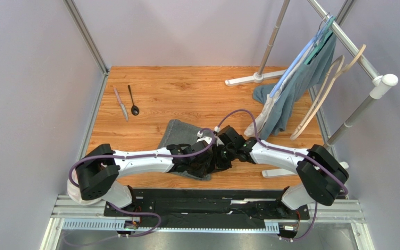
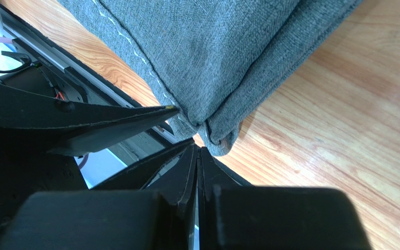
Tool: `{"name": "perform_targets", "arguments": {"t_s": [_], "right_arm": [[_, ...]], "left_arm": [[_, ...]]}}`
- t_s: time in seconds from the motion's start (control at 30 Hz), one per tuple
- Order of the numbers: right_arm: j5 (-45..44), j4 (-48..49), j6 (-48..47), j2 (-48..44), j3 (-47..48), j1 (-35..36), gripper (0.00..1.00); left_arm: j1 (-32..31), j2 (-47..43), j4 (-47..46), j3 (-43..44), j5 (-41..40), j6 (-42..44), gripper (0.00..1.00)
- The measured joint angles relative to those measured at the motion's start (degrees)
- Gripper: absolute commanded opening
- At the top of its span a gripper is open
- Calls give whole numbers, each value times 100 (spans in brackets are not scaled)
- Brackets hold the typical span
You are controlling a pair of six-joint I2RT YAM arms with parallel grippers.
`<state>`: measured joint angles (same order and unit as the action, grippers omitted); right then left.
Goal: Fold the napkin into a case and place the utensils inside
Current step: Smooth out the lower triangle-folded napkin at the center of the board.
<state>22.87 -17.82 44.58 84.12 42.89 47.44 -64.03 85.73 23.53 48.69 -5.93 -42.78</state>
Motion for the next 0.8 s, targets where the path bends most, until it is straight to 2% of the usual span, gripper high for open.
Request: {"name": "perform_targets", "arguments": {"t_s": [0.4, 0.6, 0.8], "right_arm": [[127, 713, 168, 507, -461, 0, 0], [177, 935, 240, 494, -566, 0, 0], [236, 1198, 369, 470, -706, 0, 0]], "left_arm": [[-17, -337, -52, -181, 208, -85, 42], [-153, 44, 48, 9, 221, -83, 42], [-256, 393, 282, 229, 46, -83, 35]]}}
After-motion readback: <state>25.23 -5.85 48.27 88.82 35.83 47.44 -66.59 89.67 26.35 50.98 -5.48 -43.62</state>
